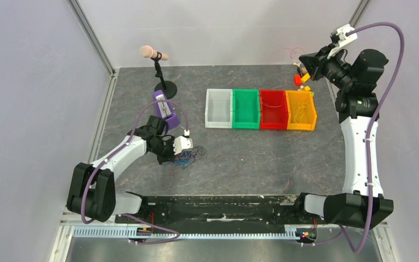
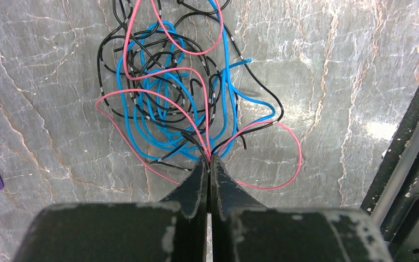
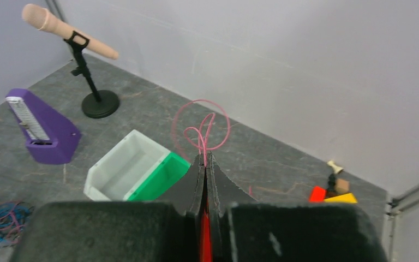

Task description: Untangle the cables

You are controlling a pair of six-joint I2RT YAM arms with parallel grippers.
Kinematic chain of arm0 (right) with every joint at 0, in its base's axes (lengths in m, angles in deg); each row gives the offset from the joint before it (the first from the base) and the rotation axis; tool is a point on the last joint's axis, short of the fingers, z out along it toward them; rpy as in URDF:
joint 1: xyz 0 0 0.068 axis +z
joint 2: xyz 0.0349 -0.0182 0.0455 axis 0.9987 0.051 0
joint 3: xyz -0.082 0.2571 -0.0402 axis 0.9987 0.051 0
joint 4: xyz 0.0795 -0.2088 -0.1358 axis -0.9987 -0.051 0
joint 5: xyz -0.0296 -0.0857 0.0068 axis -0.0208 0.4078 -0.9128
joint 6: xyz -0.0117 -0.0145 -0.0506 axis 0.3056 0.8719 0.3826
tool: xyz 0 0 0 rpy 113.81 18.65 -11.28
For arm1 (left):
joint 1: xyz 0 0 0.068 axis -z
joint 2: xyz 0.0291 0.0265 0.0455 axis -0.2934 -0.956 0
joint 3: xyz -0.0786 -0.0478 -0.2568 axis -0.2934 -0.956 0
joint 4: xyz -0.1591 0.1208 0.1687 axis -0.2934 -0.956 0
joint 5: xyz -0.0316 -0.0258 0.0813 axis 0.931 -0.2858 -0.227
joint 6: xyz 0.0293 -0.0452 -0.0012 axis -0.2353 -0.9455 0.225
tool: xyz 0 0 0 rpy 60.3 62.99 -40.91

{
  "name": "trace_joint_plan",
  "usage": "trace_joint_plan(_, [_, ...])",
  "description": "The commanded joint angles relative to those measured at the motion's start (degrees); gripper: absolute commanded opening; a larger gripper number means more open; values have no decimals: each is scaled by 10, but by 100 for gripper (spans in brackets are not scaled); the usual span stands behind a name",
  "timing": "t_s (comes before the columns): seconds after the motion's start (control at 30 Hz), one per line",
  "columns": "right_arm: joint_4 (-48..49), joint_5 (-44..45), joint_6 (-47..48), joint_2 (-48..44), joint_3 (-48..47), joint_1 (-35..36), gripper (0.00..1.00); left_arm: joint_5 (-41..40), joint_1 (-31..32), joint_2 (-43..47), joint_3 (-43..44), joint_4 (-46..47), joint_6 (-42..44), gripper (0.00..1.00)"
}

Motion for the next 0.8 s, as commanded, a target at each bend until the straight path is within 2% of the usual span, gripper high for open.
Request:
trace_joint_plan(0.0, [44,-42,-37,2,20,18,0,31,4,7,20,-1,-27,2])
trace_joint_plan(0.3, [74,43,2,-4,121,21,0,34,9,-2,26,10,-45,2])
trace_joint_plan(0.77, [97,80,4,20,197,38,0,32,11,-10,29,15,-47,2])
